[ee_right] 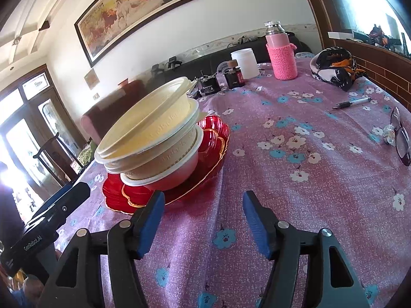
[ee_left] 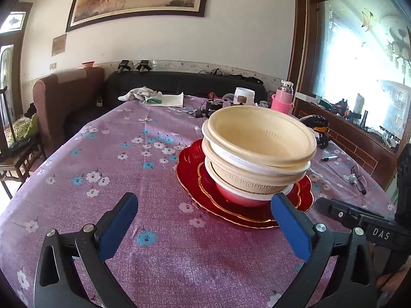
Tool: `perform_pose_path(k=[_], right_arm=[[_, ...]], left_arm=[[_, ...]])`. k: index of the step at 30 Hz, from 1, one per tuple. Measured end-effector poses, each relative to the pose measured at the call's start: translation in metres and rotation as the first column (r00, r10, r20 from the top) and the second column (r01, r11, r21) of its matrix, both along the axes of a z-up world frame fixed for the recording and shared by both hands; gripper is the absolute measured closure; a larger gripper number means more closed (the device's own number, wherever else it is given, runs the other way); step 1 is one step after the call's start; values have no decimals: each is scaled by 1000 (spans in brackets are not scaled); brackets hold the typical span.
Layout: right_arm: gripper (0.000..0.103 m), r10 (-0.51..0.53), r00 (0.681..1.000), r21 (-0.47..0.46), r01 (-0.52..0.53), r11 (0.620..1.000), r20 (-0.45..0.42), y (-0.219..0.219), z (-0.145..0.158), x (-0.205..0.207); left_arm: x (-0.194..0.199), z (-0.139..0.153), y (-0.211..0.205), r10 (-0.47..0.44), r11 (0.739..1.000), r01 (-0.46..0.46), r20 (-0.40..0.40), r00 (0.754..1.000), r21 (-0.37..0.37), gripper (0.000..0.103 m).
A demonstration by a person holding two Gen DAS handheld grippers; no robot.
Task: Organize plates and bowls
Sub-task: 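Open the left tool and withdraw it from the red plates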
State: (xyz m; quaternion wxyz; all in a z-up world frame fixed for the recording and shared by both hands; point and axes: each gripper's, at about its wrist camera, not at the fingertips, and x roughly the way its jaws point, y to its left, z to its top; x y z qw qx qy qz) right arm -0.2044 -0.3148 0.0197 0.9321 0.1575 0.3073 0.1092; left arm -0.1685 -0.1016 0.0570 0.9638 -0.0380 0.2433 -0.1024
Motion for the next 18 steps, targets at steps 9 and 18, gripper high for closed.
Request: perform_pose_path(k=[9, 18], right_arm=[[31, 87, 996, -15, -87, 996, 10, 5, -1, 2], [31, 99, 994, -38, -97, 995, 43, 9, 3, 4]], left_arm=[[-13, 5, -6, 47, 998, -51, 110, 993, 35, 0], [-14, 4, -5, 57, 997, -62, 112, 992, 43, 0]])
